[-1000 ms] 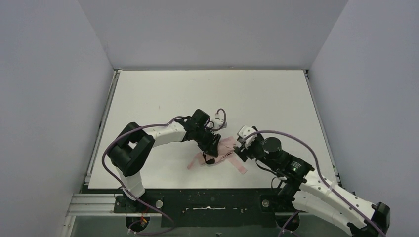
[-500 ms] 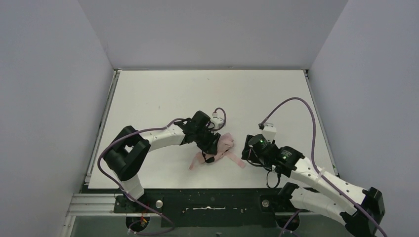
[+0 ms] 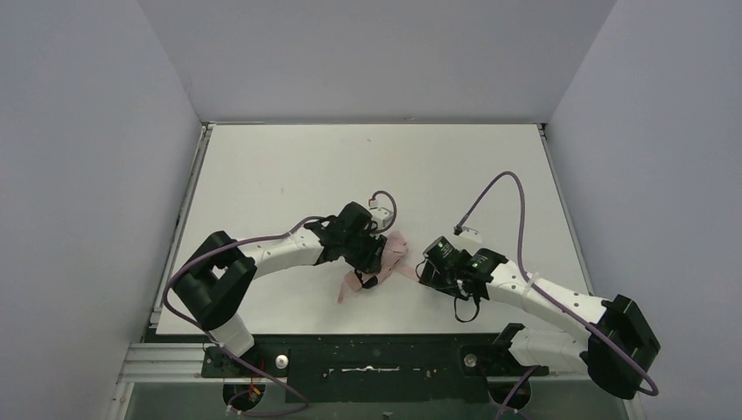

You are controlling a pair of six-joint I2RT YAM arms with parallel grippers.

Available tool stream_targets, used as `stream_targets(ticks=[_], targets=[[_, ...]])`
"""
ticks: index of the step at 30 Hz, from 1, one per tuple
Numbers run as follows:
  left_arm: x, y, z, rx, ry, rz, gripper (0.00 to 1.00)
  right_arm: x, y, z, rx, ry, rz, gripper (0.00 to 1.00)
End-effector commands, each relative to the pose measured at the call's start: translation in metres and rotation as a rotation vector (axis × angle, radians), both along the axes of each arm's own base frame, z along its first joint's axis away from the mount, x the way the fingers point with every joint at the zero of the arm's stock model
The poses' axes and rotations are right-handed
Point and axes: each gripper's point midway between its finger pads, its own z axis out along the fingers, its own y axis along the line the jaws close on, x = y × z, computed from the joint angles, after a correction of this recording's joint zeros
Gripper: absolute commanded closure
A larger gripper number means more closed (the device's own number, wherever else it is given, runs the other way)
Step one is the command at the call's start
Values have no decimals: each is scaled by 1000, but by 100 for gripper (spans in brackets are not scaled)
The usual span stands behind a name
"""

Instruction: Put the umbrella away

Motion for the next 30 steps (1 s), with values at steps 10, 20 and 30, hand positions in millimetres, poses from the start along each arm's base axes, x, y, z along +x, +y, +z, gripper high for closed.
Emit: stream_targets(ticks=[10,20,30], targets=[[6,-5,10,-29,-56,100,100,43,31,1,43,23,-39,40],[4,-11,11,-39,-70,88,100,40,22,-22,-87,108,-23,41],[-1,-14,11,-39,-75,75,100,40,14,-42,-157,145,-31,42]])
